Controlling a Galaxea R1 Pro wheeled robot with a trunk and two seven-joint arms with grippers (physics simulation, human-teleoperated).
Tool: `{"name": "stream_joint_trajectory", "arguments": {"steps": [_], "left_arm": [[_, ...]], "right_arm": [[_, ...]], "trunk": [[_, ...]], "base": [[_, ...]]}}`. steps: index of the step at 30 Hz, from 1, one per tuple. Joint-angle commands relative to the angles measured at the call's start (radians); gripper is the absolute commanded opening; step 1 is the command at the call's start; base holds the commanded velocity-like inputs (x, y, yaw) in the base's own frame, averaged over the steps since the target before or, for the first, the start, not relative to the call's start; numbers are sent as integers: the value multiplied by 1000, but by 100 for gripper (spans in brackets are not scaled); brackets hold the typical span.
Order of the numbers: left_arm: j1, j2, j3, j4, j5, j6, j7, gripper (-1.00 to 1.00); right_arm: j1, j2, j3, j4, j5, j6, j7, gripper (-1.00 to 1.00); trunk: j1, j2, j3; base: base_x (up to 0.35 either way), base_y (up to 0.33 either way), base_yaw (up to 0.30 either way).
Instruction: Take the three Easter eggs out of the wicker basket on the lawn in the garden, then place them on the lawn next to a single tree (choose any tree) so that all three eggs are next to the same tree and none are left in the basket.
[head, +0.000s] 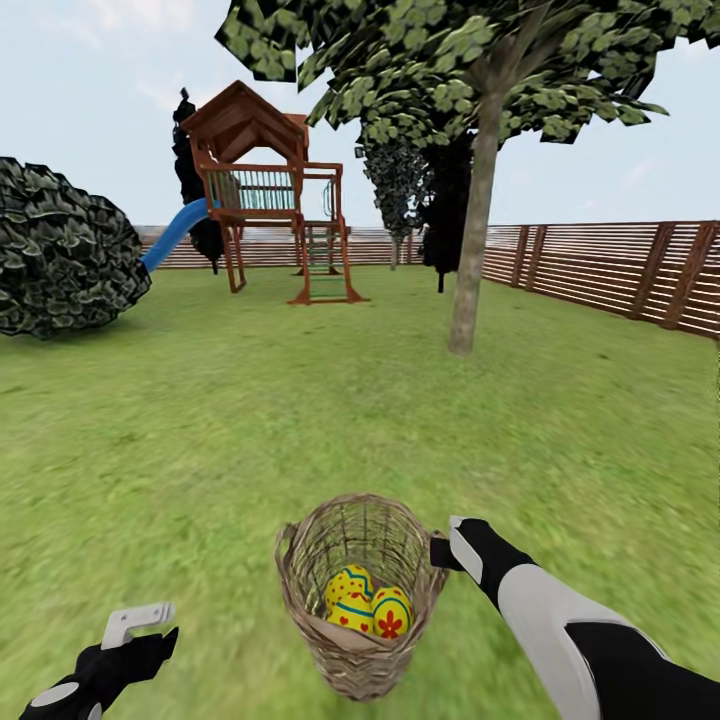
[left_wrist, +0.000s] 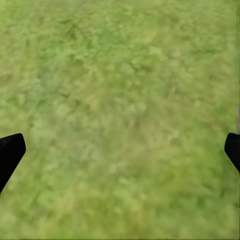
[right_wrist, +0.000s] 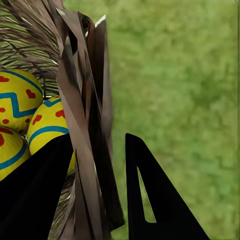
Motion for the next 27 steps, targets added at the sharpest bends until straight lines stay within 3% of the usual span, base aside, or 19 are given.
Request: {"name": "stream_joint_trajectory", "arguments": {"steps": [1,27], "left_arm": [[0,0,1,-1,0,5,-4,100],[0,0,1,-1,-2,5,-4,100]], "right_arm": [[-1,1,-12,-3,-21,1,-6,-100],[-1,3,-12,-3,-21,1,-6,-100]], "trunk": [[1,0,-1],[1,0,0]], "base": [[310,97,-41],[311,97,-2]]}}
